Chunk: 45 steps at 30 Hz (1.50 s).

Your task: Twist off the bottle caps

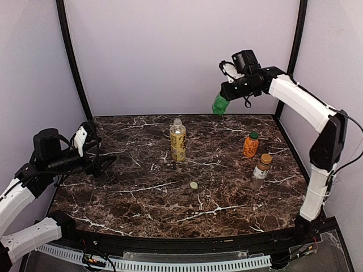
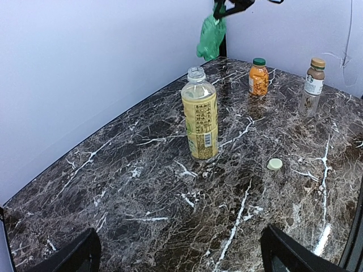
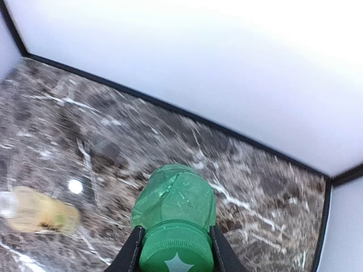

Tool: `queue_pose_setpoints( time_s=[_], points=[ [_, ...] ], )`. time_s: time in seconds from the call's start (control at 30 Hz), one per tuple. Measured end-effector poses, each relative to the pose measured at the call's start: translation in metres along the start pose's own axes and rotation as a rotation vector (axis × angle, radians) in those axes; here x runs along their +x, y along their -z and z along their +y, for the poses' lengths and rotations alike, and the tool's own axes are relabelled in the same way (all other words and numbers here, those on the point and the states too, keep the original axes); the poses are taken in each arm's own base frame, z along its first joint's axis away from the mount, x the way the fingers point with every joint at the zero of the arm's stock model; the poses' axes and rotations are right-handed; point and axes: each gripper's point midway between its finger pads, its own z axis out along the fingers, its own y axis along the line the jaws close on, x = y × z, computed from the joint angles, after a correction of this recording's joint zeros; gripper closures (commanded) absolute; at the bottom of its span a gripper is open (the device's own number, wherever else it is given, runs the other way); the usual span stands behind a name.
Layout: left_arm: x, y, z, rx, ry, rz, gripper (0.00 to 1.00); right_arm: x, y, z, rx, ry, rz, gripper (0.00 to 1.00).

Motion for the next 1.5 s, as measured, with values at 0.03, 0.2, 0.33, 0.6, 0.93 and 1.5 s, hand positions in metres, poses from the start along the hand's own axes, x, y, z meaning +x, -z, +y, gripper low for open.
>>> queue_pose_setpoints(
  time_s=[0.03,0.2,0.33,0.6,0.93,1.5],
  points=[
    [0.000,0.000,0.000,0.002,0.000,0.001,0.01,-0.019,0.024,0.019,-0.027,0.038,-0.092,1.00],
    [-0.002,-0.002,0.000,0.007,-0.036,0.001,0.01,-0.083,0.160,0.148,-0.303,0.218,-0.547,1.00],
    [-0.021,0.003,0.002,0.003,-0.101,-0.028,0.01,-0.100,0.214,0.212,-0.554,0.276,-0.704,1.00],
    [-0.077,0.025,0.003,-0.003,-0.184,-0.146,0.01,-0.053,0.180,0.310,-0.808,0.393,-0.552,1.00],
    [-0.066,0.024,-0.025,0.165,-0.190,-0.125,0.01,0.004,0.192,0.365,-1.050,0.474,-0.370,1.00],
    [-0.053,0.019,-0.038,0.256,-0.147,-0.095,0.29,0.012,0.200,0.389,-1.165,0.460,-0.345,1.00]
  ],
)
